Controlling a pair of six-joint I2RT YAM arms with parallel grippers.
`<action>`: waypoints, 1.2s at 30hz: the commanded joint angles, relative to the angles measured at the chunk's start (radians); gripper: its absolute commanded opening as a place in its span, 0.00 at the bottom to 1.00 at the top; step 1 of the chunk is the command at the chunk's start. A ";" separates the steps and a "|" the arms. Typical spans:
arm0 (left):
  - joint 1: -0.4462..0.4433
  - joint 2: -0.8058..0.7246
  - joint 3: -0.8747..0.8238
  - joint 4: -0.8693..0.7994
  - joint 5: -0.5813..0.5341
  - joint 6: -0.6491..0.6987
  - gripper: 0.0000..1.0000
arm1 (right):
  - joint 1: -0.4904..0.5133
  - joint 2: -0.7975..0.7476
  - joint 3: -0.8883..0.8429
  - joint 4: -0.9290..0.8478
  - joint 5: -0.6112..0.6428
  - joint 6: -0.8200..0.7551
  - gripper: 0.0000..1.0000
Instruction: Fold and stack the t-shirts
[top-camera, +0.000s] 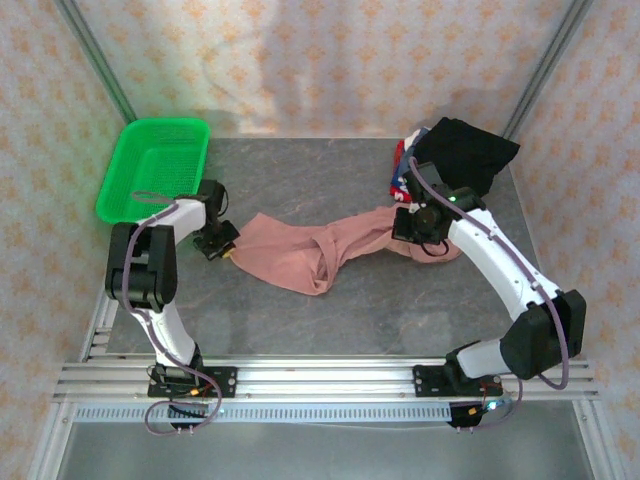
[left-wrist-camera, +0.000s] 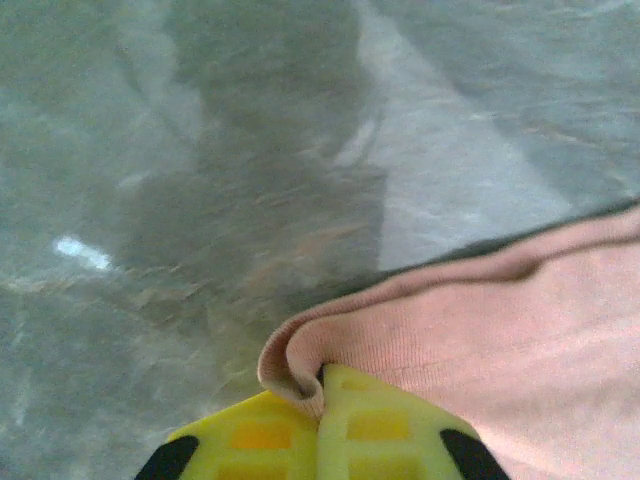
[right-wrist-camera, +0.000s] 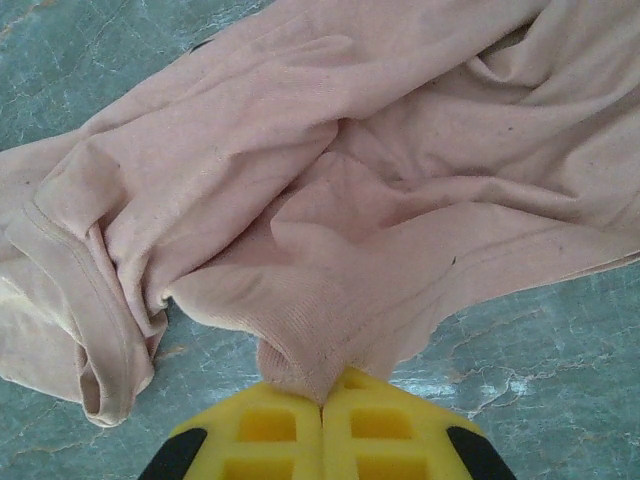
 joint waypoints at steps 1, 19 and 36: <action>-0.018 0.053 0.081 0.101 0.011 0.018 0.00 | -0.015 0.009 0.041 -0.017 0.040 -0.011 0.00; 0.087 0.026 0.573 -0.057 -0.021 0.079 0.00 | -0.161 -0.166 -0.061 -0.153 0.079 -0.085 0.00; 0.144 0.120 0.641 -0.102 0.133 0.061 0.08 | -0.165 -0.343 -0.225 -0.133 -0.236 -0.071 0.00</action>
